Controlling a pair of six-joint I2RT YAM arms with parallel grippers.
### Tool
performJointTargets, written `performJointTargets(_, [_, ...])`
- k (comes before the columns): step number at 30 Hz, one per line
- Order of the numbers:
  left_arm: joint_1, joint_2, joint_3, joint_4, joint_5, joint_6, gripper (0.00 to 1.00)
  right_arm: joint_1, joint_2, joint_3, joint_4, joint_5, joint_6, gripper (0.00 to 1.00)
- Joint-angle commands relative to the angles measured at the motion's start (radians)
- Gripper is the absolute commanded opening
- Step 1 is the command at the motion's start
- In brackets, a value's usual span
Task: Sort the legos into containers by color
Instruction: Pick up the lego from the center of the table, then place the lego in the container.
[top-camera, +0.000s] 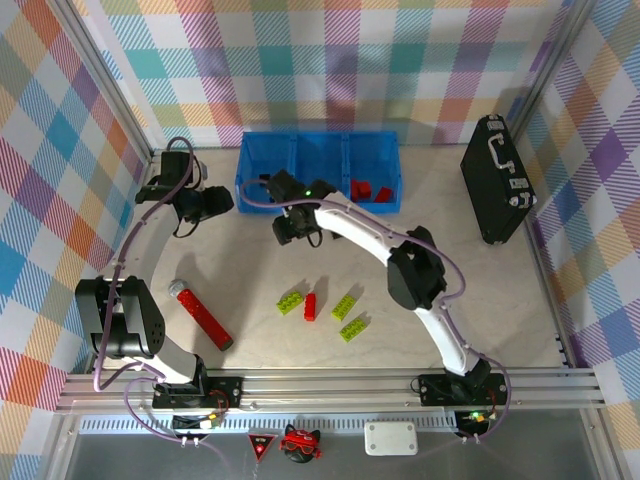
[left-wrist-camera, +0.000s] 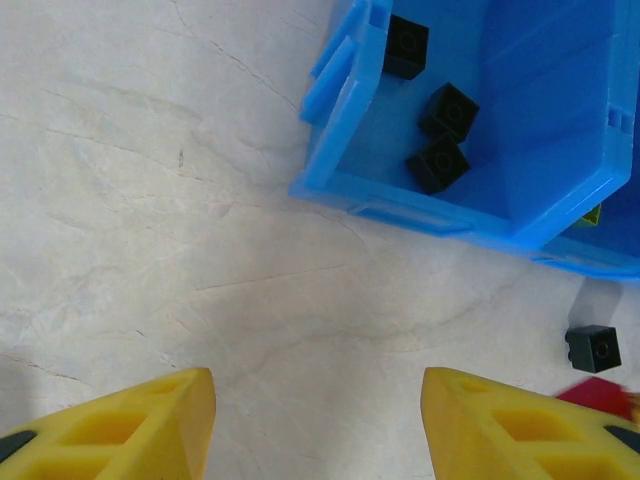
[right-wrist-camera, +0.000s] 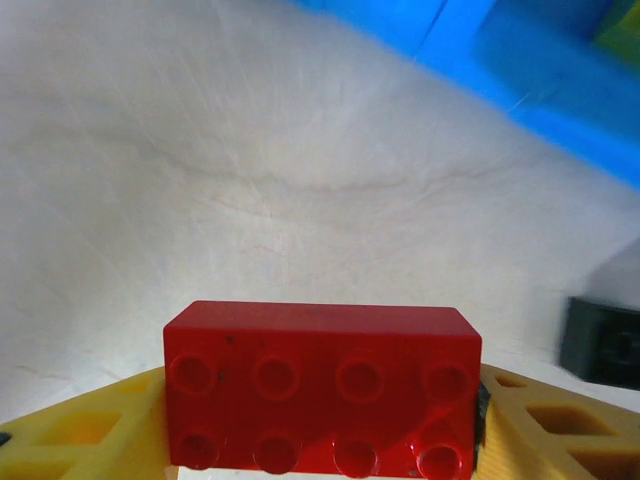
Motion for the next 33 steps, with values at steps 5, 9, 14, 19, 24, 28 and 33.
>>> performJointTargets(5, [0.012,0.033,0.032,-0.019,0.031,0.008,0.57,-0.098,-0.110,-0.022,-0.047,0.028,-0.055,0.64])
performJointTargets(9, [0.013,0.029,0.029,-0.022,0.015,0.017,0.57,-0.177,-0.127,-0.038,-0.037,0.022,-0.059,0.64])
performJointTargets(14, [0.013,0.023,0.029,-0.030,-0.003,0.026,0.57,-0.288,-0.114,-0.041,-0.010,0.000,-0.057,0.64])
performJointTargets(19, [0.013,0.013,0.023,-0.023,0.002,0.026,0.58,-0.393,-0.050,0.020,0.003,-0.036,-0.058,0.64])
performJointTargets(24, [0.012,0.020,0.011,-0.010,0.015,0.022,0.59,-0.445,0.087,0.177,-0.011,-0.054,-0.076,0.63])
performJointTargets(28, [0.011,0.043,0.007,-0.006,0.053,0.014,0.59,-0.473,0.204,0.294,-0.004,-0.043,-0.070,0.63])
performJointTargets(33, [-0.003,0.045,-0.003,-0.001,0.050,0.021,0.59,-0.490,0.289,0.356,0.063,-0.033,-0.053,0.63])
